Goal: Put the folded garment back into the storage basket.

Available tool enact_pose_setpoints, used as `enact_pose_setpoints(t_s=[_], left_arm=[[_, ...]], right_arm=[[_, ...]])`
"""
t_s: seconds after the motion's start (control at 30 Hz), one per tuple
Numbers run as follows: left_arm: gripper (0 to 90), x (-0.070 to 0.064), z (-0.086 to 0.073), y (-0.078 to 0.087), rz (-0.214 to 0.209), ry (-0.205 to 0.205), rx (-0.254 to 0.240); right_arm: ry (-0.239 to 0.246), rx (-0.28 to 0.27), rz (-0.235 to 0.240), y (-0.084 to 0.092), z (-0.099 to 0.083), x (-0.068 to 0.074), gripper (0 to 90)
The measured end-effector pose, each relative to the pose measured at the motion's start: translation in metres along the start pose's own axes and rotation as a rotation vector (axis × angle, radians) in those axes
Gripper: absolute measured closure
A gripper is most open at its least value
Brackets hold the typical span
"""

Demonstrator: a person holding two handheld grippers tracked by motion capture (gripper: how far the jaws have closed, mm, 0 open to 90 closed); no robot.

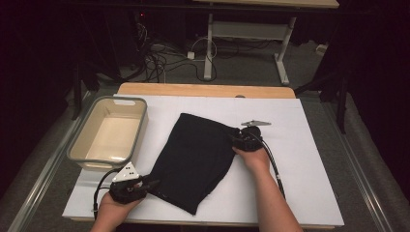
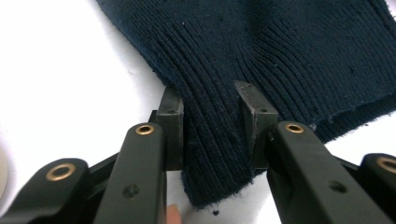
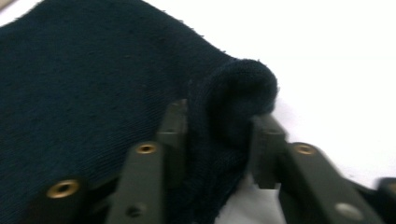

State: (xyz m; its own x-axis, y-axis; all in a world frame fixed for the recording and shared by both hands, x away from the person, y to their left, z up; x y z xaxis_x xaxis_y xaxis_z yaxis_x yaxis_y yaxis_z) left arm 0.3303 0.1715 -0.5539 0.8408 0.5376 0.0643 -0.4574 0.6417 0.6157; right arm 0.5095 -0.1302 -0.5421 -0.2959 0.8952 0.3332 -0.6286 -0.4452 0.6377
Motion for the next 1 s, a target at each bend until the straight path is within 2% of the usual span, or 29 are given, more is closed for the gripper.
enact_pose_setpoints(t_s=[0.1, 0.27, 0.37, 0.47, 0.63, 0.87, 0.9, 1.0], left_arm=[[64.8, -0.0001, 0.0, 0.0, 0.001, 0.0, 0.0], [64.9, -0.0008, 0.0001, -0.0001, 0.012, -0.011, 0.003], [64.8, -0.0008, 0.0001, -0.0002, 0.013, -0.011, 0.003], [64.8, -0.0012, 0.0002, -0.0001, 0.018, -0.014, 0.003], [64.7, -0.0018, 0.0002, 0.0, 0.031, -0.025, 0.005], [64.8, -0.0036, 0.0009, 0.0001, 0.062, -0.052, 0.013], [64.8, -0.0038, 0.0011, 0.0001, 0.066, -0.05, 0.017], [64.9, -0.0034, 0.0014, -0.0001, 0.058, -0.01, 0.02]], right_arm=[[0.015, -0.005, 0.013, 0.0006, -0.0004, 0.0013, 74.7], [0.017, -0.014, 0.018, 0.0021, -0.0008, 0.002, 75.5], [0.041, -0.024, 0.002, 0.0027, -0.0012, 0.003, 75.4], [0.051, -0.03, 0.005, 0.0031, -0.0011, 0.0032, 76.7], [0.046, -0.036, 0.029, 0.0046, -0.0011, 0.0041, 78.3], [0.052, -0.045, 0.031, 0.0052, -0.0008, 0.0041, 79.3], [0.053, -0.049, 0.03, 0.0056, -0.0007, 0.0043, 79.6], [0.06, -0.064, 0.031, 0.0075, -0.0006, 0.0051, 80.4]])
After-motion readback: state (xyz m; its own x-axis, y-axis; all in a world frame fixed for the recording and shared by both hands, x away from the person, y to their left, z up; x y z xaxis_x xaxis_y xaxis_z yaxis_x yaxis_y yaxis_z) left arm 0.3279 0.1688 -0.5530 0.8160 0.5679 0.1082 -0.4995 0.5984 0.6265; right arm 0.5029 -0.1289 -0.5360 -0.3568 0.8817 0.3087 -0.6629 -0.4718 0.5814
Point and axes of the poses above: each handheld gripper's, and its own axes: y roughly backward along the jaws, z roughly out of its top, x roughly to its left, the point moved 9 cm from there along -y, roughly forward along the jaws, and after that the axes turned 15 degrees about -y, right-handed, at the moved point
